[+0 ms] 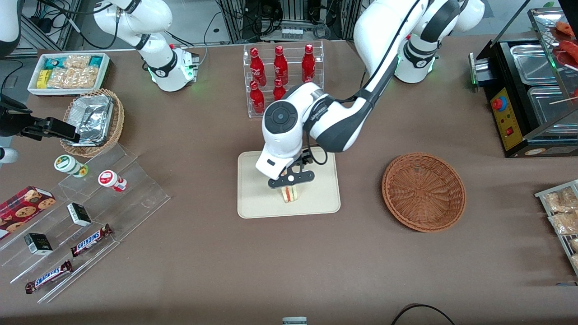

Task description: Place sandwich from basket to tray

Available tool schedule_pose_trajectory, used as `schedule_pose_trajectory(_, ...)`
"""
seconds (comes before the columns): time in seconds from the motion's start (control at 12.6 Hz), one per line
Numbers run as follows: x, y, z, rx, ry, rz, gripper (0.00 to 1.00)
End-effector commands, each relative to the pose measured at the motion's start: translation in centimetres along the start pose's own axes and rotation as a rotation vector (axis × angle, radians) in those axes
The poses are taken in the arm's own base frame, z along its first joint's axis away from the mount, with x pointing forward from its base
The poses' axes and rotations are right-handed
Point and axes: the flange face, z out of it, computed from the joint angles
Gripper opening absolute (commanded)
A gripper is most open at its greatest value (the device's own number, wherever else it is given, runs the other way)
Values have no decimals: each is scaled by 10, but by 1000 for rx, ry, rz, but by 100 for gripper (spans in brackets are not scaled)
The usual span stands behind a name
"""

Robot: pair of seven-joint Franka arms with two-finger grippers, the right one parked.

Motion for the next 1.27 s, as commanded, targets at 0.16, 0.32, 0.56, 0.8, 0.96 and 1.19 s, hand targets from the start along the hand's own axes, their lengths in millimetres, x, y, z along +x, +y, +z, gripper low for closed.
schedule_pose_trajectory(0.16, 45, -105, -44, 71, -97, 91, 100)
schedule_pose_trajectory(0.32, 57, -164, -62, 72, -121, 179, 100)
schedule_pose_trajectory(0.56, 75, -255, -87, 53, -140, 283, 100)
schedule_pose_trajectory(0.8, 84, -324, -109, 44, -167, 311, 100)
schedule_pose_trajectory(0.96, 79, -343, -131, 57, -153, 305, 100)
schedule_pose_trajectory(1.19, 59, -401, -168, 45, -152, 237, 100)
